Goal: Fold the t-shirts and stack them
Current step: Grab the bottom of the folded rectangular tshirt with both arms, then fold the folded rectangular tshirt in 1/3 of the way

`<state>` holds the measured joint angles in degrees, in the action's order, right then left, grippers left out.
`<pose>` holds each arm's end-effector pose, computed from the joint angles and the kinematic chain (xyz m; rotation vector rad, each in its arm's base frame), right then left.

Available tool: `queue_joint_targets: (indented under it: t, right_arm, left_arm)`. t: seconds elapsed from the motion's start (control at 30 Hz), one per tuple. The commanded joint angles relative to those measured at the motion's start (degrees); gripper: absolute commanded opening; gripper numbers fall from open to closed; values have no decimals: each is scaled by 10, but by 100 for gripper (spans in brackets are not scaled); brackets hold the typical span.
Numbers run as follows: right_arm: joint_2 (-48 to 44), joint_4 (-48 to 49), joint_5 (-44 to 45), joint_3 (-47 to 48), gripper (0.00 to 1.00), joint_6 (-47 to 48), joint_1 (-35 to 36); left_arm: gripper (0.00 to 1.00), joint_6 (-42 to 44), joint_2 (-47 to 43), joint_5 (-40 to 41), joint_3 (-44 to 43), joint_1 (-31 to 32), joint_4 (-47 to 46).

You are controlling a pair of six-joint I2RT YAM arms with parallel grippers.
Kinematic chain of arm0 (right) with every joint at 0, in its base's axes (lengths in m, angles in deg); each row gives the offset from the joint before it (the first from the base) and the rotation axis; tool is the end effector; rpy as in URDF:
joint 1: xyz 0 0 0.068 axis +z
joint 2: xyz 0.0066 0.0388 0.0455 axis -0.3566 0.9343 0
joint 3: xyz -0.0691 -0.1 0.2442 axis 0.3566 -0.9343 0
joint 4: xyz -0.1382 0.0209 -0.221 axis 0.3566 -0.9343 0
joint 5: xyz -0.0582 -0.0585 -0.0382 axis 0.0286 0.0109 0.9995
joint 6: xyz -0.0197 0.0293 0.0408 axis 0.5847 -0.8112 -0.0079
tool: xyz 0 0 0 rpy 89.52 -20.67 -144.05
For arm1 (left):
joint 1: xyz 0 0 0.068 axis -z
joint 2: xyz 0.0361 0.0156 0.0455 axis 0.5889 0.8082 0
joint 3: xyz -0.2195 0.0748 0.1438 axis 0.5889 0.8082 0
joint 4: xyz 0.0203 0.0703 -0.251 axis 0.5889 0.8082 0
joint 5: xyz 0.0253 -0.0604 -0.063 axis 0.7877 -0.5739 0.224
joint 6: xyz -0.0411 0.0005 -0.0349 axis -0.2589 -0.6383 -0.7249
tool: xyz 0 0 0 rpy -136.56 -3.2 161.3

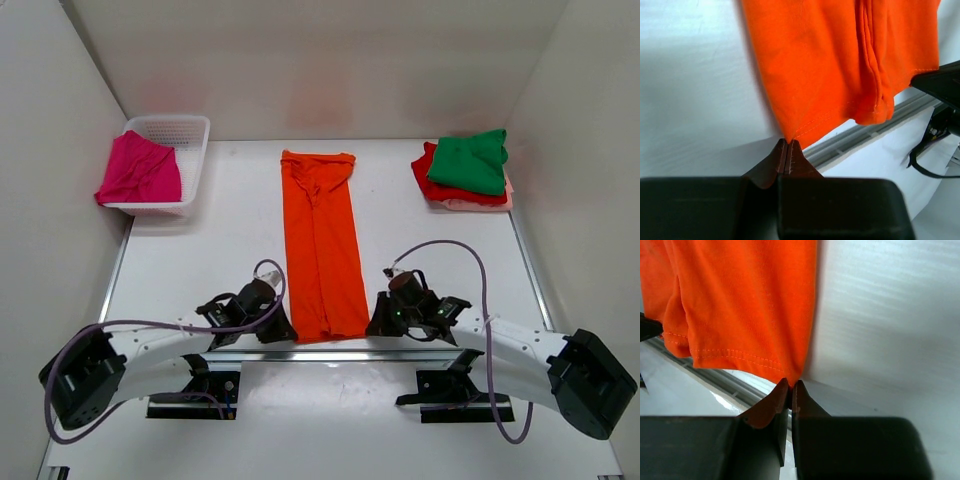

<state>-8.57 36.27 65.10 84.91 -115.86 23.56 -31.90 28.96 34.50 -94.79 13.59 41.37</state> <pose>0.1239 0.1302 0.1460 -0.0715 2.6724 0.8127 0.1136 -0.1410 0.1342 -0.0794 2.7218 -0.8396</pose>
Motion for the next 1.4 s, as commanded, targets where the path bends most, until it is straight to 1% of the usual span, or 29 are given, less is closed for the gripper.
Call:
queue_joint_targets:
  t: [0.0,0.13,0.17,0.23,0.3,0.4,0.47,0.53,0.63,0.67,0.7,0.73,0.77,0.8,0.83,0.9,0.97,1.07,1.2,1.23,1.37]
  right_arm:
    - [-23,-19,-9,-13,0,-4,11]
    - [-54,-25,-10,-38,0,-24,34]
    - [-56,-24,-10,-43,0,-30,33]
    - [-69,-20,-30,-54,0,-24,28]
    - [-69,-18,-34,-52,0,-20,31]
    - [-66,-28,-47,-28,0,-14,42]
    - [-57,-49,-54,-1,0,7,37]
    - [-48,-64,-71,27,0,26,23]
    - [-19,-96,-98,86,0,75,-16]
    - [-2,-111,-112,113,0,103,-36]
    - [9,-115,-122,139,0,124,-50]
    - [34,-122,-143,152,0,139,-72]
    - [59,-133,-158,173,0,161,-93]
    - [69,-132,-164,201,0,174,-108]
    - [93,-138,-175,219,0,192,-117]
    - [130,-140,-183,260,0,211,-141]
    - [177,-139,-190,305,0,225,-158]
    - [229,-140,-202,349,0,243,-185]
    - [303,-153,-208,435,0,270,-211]
    - [314,-158,-208,458,0,275,-216]
    - [382,-167,-211,525,1,291,-237]
  left_arm:
    - [0,7,-50,2,18,1,57]
    - [0,-11,-96,-22,64,5,77]
    - [0,-14,-103,-14,70,5,79]
    - [0,-24,-139,-24,94,-4,84]
    - [0,-30,-162,-31,100,-4,88]
    - [0,-25,-178,-36,81,-10,118]
    - [0,-18,-179,-43,52,-16,137]
    - [0,-6,-183,-59,20,-37,145]
    - [0,16,-173,-92,-18,-104,142]
    - [0,29,-165,-102,-43,-117,146]
    - [0,40,-158,-108,-53,-147,150]
    - [0,53,-140,-127,-71,-174,154]
    - [0,74,-118,-142,-91,-186,151]
    - [0,82,-107,-152,-99,-212,150]
    - [0,101,-78,-169,-115,-231,142]
    - [0,126,-33,-191,-141,-252,128]
    - [0,135,22,-201,-168,-269,100]
    - [2,136,83,-215,-208,-290,63]
    - [2,154,170,-216,-284,-316,59]
    - [3,160,179,-216,-295,-313,55]
    - [3,167,252,-231,-344,-341,40]
